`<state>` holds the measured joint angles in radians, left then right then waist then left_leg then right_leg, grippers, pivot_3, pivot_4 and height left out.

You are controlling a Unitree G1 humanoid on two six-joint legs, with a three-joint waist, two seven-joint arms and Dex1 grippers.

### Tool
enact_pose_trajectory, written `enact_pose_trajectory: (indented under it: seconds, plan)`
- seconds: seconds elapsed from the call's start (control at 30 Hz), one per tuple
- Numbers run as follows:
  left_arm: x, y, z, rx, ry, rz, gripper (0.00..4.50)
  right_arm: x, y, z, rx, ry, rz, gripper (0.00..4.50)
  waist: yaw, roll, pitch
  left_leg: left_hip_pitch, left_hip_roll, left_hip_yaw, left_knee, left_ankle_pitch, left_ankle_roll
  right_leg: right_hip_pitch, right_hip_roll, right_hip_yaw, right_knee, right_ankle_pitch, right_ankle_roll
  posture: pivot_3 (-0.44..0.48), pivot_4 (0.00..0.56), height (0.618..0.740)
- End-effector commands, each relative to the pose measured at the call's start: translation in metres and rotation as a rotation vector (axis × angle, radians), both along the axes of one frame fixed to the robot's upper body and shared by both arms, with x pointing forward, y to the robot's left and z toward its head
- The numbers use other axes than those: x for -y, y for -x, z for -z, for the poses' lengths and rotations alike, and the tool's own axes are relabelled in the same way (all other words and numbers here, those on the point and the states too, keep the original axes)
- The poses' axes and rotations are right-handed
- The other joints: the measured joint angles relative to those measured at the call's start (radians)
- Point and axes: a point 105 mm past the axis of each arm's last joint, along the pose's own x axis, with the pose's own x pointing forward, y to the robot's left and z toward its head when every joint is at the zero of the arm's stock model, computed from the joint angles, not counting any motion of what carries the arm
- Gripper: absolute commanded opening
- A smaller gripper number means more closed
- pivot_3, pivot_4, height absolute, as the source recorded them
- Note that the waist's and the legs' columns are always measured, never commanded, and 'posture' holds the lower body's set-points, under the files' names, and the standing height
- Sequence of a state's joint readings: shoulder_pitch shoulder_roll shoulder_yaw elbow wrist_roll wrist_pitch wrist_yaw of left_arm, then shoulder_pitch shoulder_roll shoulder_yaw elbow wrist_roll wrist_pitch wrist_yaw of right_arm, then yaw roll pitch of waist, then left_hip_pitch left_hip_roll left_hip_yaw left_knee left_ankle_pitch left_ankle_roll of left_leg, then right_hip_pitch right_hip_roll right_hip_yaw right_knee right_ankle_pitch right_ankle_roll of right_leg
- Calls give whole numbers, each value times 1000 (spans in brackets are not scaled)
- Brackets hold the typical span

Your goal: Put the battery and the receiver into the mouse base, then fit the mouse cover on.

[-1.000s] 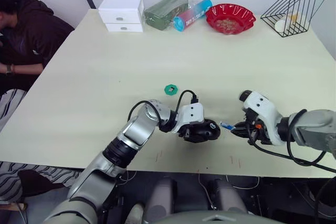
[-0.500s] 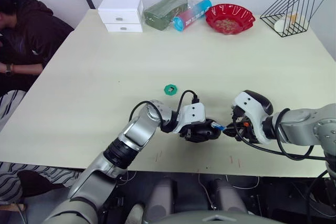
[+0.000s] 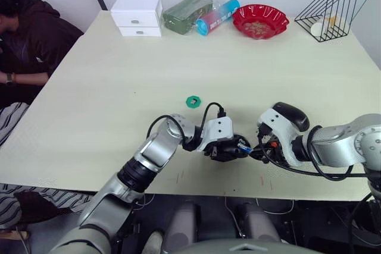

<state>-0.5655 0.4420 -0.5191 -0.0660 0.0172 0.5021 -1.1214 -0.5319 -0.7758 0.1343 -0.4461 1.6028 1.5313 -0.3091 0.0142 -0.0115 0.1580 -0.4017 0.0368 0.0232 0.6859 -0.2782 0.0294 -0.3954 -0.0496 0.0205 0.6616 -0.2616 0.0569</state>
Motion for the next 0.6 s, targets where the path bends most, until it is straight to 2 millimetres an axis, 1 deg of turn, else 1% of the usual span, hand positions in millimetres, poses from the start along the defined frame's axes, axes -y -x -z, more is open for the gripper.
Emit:
enact_pose_trajectory:
  seconds: [0.03,0.17,0.33,0.6]
  plan:
    - [2,6,10,-34,-21,7,2976,-1,-4,-4,10,-3,48,52,0,0,0,0,0,0,0,0,0,0,0,0,0,0,0,0,150,740]
    - [2,6,11,-35,-22,7,2976,-4,-3,-3,-12,-1,85,52,0,0,0,0,0,0,0,0,0,0,0,0,0,0,0,0,150,740]
    - [3,7,11,-34,-21,9,2976,-14,-4,-3,-34,-15,124,52,0,0,0,0,0,0,0,0,0,0,0,0,0,0,0,0,150,740]
    - [2,8,11,-36,-21,10,2976,-15,-7,-4,-35,-18,162,52,-1,0,0,-1,1,0,0,0,0,0,0,0,-1,0,0,0,150,740]
